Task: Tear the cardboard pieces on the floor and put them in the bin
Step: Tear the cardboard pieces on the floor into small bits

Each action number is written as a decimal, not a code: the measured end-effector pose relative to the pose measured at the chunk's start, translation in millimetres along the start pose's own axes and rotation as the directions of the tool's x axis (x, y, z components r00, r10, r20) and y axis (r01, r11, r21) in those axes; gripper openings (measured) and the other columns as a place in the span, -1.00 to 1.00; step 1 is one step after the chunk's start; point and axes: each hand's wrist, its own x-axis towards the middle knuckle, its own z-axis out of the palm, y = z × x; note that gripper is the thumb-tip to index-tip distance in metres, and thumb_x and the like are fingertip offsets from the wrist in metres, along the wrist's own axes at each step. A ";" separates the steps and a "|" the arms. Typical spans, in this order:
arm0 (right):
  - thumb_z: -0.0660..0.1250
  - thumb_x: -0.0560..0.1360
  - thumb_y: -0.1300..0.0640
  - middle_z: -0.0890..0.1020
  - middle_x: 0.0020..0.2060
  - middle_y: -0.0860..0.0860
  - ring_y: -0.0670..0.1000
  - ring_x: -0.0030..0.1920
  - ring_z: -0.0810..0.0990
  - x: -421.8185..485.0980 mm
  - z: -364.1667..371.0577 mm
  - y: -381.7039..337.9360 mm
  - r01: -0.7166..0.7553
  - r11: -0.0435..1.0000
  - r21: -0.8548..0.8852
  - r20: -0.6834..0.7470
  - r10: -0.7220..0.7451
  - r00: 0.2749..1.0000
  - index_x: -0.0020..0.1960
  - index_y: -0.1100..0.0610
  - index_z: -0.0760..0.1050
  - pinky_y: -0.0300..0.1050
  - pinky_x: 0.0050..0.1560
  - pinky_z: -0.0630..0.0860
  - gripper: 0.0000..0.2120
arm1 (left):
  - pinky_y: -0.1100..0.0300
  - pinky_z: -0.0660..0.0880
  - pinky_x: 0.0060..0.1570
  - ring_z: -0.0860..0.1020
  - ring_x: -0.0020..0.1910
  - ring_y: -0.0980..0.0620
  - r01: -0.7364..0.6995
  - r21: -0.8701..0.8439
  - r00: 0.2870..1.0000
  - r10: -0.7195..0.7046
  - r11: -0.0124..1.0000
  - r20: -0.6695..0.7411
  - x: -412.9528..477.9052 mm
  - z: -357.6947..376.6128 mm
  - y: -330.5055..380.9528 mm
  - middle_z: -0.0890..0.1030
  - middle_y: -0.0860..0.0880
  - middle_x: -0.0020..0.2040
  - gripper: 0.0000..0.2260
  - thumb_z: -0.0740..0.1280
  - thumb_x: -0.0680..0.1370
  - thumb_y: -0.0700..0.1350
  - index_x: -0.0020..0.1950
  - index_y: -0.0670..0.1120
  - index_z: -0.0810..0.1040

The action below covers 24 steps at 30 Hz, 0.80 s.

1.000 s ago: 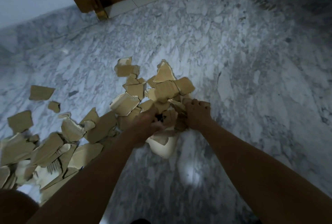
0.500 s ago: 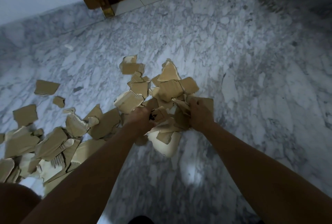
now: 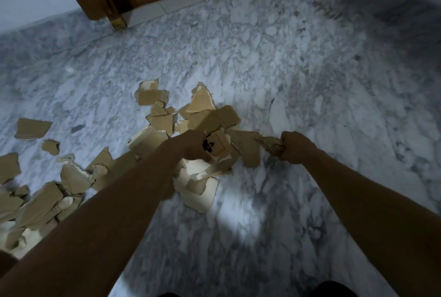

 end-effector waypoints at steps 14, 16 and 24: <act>0.48 0.39 -0.13 0.49 0.18 0.16 0.22 0.16 0.52 20.3 16.5 14.2 0.027 0.940 0.341 -0.012 -0.024 1.000 0.25 0.17 0.41 0.06 0.13 0.52 -0.42 | -0.02 0.60 -0.07 0.59 0.00 -0.17 -0.056 -0.135 0.962 0.017 0.989 -0.272 40.8 68.9 33.8 0.54 -0.12 0.08 -0.18 0.45 0.31 0.12 0.51 0.14 0.17; 0.44 0.35 -0.21 0.41 0.21 0.18 0.26 0.20 0.47 30.9 5.8 -8.1 0.067 0.967 0.245 -0.044 -0.058 0.997 0.28 0.17 0.41 0.04 0.16 0.47 -0.34 | -0.04 0.59 -0.06 0.59 0.01 -0.13 -0.085 -0.138 0.969 0.049 0.987 -0.243 41.8 69.1 23.2 0.55 -0.08 0.09 -0.17 0.43 0.28 0.19 0.49 0.20 0.16; 0.33 0.52 -0.06 0.27 0.35 0.16 0.28 0.32 0.31 34.5 17.4 -55.8 0.102 0.986 -0.135 0.027 -0.099 0.995 0.40 0.12 0.30 0.28 0.29 0.31 -0.47 | -0.05 0.56 -0.01 0.59 0.15 -0.19 -0.111 -0.114 0.965 0.080 0.987 -0.251 11.3 13.9 -4.1 0.58 -0.18 0.20 -0.22 0.51 0.45 -0.10 0.48 -0.09 0.06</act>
